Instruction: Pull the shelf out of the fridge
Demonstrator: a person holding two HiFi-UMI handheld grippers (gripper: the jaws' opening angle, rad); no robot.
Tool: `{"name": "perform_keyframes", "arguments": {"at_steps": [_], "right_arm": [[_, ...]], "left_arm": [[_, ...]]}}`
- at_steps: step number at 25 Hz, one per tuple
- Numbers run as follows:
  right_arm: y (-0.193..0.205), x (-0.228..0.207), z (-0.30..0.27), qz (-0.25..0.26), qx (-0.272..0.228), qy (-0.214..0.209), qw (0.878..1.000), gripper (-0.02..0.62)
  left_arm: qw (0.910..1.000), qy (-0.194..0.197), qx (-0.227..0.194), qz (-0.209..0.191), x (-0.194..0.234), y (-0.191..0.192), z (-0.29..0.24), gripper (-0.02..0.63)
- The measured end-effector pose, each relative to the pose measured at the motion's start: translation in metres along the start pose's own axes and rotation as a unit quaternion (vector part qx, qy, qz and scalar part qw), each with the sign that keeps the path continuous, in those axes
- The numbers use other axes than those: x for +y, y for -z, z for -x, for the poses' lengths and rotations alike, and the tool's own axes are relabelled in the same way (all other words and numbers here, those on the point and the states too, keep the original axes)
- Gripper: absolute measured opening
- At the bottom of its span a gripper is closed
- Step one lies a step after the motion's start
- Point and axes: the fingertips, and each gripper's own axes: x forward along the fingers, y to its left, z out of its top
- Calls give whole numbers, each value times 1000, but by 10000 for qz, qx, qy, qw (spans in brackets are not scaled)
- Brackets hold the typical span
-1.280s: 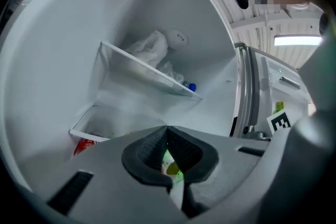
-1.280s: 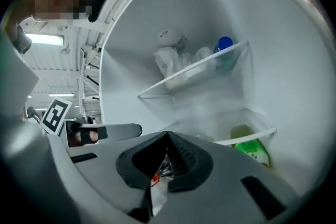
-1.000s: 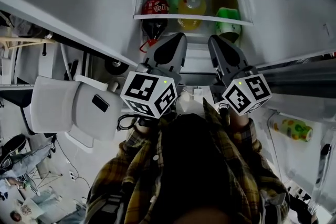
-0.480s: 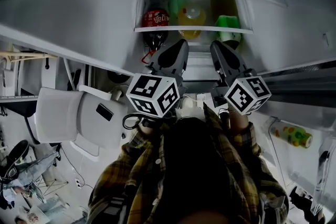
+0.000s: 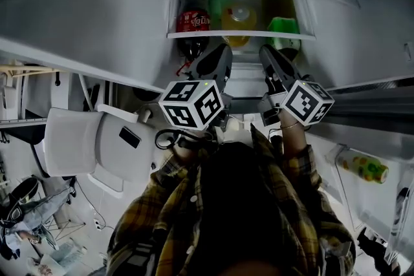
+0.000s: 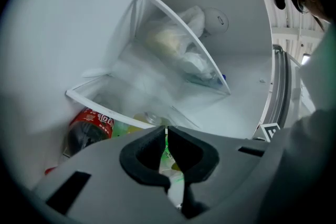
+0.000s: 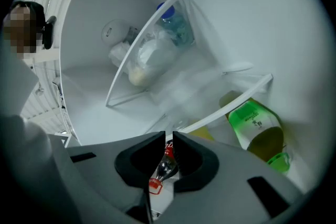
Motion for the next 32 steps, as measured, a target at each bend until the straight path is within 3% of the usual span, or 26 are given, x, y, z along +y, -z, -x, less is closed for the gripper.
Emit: {"name": "perform_keyframes", "arguments": {"at_steps": [3,10,18,32], "right_arm": [[2,-1,-8,-317,45,-149,9994,80],[14,-12,-21,-969,287,-312,9944,146],[11,-20,-32,-1263,303,-368,9908,170],[-6,-31,-55,-1678,122,-406,9849,170]], "left_arm": [[9997,13,75,229,6,4,-3,19],[9963,134,259,813,14,16,-16,114],[9863,427,224,1576,15,15,-31,221],[9788,221,74,2033,31,2,-55,225]]}}
